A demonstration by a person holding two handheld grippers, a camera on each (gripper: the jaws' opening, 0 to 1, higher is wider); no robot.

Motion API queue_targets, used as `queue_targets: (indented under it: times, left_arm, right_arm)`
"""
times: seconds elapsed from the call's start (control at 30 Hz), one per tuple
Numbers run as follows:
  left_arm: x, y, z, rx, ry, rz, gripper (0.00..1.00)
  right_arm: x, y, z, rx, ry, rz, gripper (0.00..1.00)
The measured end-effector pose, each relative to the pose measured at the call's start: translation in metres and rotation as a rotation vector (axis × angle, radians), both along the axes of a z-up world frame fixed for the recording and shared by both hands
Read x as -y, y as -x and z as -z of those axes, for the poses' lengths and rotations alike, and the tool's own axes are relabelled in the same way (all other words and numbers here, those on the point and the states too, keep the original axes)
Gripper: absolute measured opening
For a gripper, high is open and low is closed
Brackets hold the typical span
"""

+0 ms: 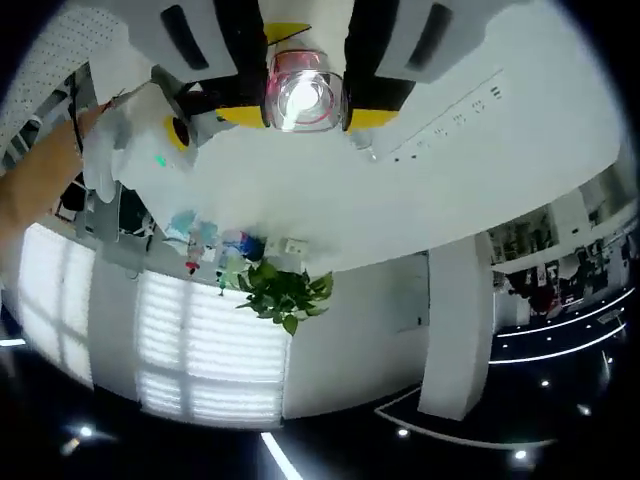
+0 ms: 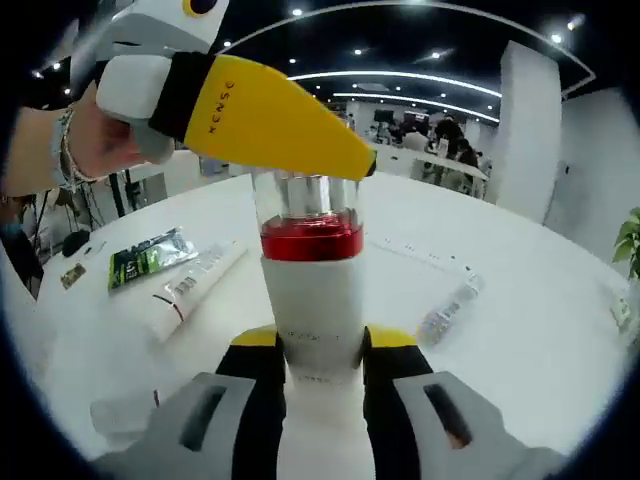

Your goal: Arrange the skincare products in the storage area until every visible bottle or jar stands upright without overlapping.

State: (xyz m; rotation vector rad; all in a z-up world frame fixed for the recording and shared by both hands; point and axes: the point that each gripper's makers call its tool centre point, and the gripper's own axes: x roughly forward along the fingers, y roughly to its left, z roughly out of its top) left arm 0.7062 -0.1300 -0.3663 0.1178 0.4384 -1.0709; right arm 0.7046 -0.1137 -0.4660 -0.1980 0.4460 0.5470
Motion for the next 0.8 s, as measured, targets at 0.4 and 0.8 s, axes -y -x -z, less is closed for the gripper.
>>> queue_targets:
  times: [0.4, 0.8]
  left_arm:
    - [0.003, 0.007, 0.003, 0.069, 0.008, 0.059, 0.28]
    - [-0.009, 0.01, 0.0, 0.033, 0.097, -0.009, 0.39]
  right_arm:
    - [-0.003, 0.0, 0.003, 0.001, -0.056, 0.074, 0.28]
    - [-0.003, 0.006, -0.007, 0.039, -0.052, 0.004, 0.28]
